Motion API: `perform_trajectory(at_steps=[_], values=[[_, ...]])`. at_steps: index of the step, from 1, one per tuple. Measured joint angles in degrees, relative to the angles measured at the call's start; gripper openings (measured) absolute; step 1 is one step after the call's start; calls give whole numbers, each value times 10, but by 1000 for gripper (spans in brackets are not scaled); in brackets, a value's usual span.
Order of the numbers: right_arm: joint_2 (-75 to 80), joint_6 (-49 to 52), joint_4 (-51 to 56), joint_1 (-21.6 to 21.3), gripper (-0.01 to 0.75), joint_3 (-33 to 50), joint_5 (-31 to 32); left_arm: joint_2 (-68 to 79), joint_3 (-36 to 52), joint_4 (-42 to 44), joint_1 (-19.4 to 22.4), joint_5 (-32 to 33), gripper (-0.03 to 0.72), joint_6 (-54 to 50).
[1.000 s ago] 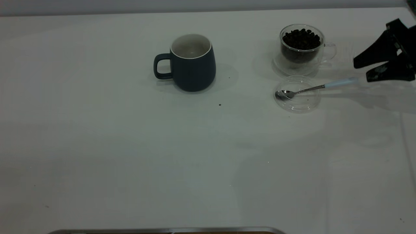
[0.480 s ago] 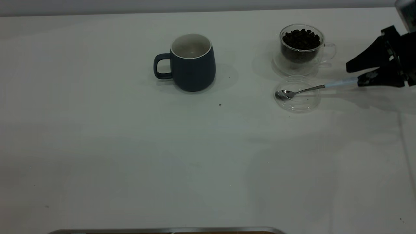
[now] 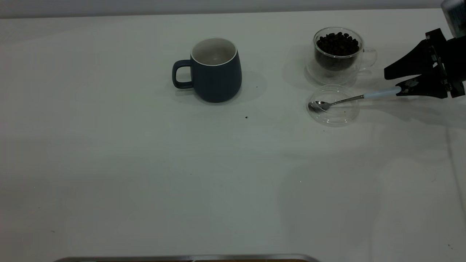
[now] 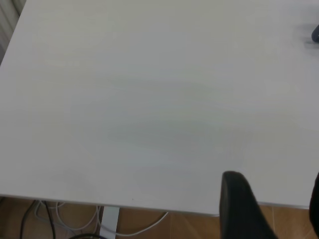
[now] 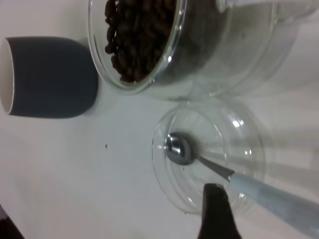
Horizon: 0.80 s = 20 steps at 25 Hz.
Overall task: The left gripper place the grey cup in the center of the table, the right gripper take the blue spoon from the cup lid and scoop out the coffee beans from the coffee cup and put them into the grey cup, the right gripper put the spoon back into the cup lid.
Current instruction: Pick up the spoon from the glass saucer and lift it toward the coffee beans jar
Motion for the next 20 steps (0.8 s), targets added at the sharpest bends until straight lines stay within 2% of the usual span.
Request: perform_trajectory(at_steps=[14, 20], values=[[36, -6, 21, 40, 542, -15, 18, 0, 0, 0, 0, 0, 408, 0], [40, -6, 37, 41, 542, -15, 20, 0, 0, 0, 0, 0, 408, 0]])
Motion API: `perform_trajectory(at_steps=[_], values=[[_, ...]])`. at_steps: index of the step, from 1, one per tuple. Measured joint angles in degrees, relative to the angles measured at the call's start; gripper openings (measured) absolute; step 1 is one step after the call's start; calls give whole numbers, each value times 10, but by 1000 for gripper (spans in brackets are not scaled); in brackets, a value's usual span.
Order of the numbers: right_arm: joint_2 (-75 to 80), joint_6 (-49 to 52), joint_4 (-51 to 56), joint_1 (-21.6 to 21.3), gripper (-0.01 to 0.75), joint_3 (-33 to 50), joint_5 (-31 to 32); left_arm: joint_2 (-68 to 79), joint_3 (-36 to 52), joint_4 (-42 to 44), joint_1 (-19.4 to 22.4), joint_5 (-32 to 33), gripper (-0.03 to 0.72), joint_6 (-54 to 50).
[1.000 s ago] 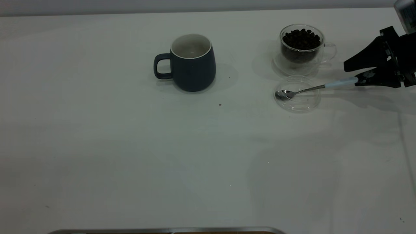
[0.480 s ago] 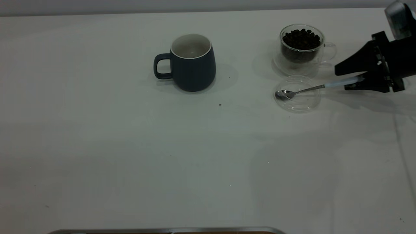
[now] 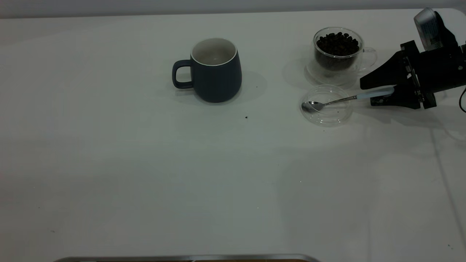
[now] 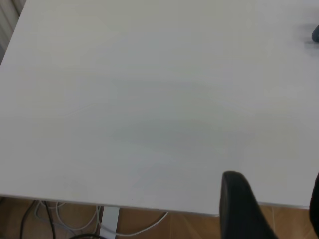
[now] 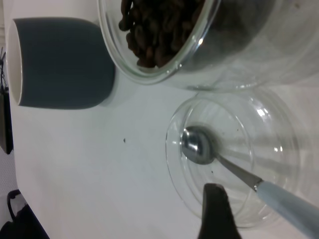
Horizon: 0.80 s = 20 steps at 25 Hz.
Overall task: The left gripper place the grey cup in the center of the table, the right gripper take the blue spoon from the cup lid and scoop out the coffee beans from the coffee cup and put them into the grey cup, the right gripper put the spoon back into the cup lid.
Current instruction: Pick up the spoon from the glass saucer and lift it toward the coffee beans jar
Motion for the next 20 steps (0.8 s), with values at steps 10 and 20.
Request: perform_trajectory(at_steps=[10, 20], values=[[0, 0, -7, 0, 425, 0, 0, 0, 0, 0, 0, 0, 408, 0], [-1, -15, -24, 0, 101, 0, 35, 0, 0, 0, 0, 0, 408, 0]])
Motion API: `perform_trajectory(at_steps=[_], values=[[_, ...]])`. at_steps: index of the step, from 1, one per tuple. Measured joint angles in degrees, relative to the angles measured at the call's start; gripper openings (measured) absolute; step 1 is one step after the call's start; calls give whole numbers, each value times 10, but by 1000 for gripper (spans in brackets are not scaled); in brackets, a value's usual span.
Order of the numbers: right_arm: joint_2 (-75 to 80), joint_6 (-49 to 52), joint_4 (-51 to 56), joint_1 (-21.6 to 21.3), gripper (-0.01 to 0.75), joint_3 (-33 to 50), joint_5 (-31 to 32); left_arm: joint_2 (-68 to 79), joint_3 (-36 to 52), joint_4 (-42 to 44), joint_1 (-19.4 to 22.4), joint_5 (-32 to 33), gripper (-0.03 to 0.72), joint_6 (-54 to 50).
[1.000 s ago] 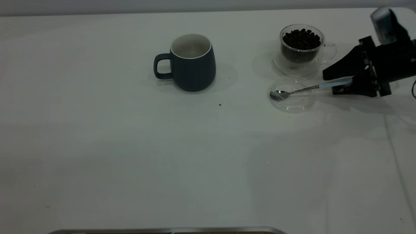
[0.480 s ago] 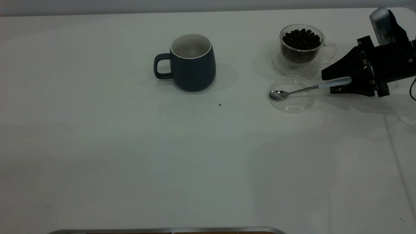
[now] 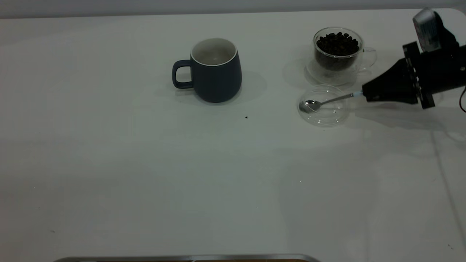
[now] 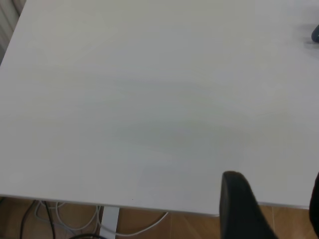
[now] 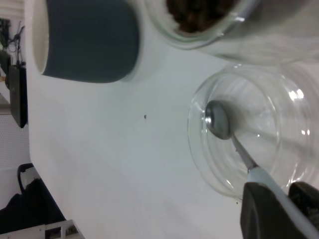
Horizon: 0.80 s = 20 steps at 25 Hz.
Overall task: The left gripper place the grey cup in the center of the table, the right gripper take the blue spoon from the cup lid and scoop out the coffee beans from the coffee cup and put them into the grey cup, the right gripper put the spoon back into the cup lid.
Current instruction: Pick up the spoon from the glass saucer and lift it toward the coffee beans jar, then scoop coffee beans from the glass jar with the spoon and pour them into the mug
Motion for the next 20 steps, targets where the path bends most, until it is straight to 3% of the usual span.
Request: perform_trajectory(at_steps=[12, 20], values=[[-34, -2, -15, -29, 101, -1, 15, 0, 0, 0, 0, 0, 408, 0], [-99, 62, -45, -40, 101, -1, 54, 0, 0, 0, 0, 0, 408, 0]])
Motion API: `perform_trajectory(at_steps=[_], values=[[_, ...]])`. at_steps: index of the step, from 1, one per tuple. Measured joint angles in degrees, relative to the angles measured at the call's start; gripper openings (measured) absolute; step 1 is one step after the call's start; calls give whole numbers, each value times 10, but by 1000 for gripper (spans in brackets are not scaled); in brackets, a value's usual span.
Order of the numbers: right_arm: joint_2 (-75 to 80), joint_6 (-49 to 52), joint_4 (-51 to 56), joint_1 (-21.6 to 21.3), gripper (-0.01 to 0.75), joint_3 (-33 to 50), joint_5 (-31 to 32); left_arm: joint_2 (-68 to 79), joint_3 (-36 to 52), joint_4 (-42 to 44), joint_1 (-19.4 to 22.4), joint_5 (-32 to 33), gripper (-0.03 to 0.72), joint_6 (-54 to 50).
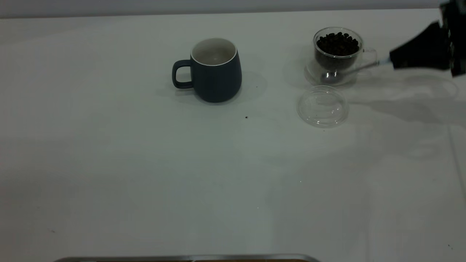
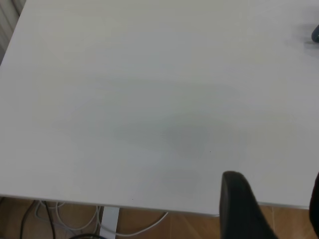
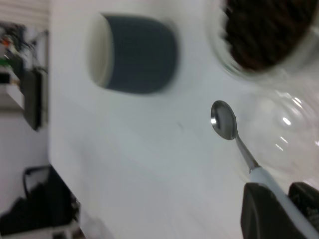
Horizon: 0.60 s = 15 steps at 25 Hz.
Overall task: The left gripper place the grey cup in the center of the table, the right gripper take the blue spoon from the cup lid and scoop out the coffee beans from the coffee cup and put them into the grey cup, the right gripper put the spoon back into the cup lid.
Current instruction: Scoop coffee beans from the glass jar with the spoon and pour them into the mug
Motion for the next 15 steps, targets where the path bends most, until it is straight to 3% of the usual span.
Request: perform_trajectory(at_steps=[6, 15], values=[[-29, 37, 84, 0, 101, -26, -21, 0, 0, 0, 0, 0, 408, 0], [-10, 110, 57, 0, 101, -68, -80, 0, 0, 0, 0, 0, 408, 0]])
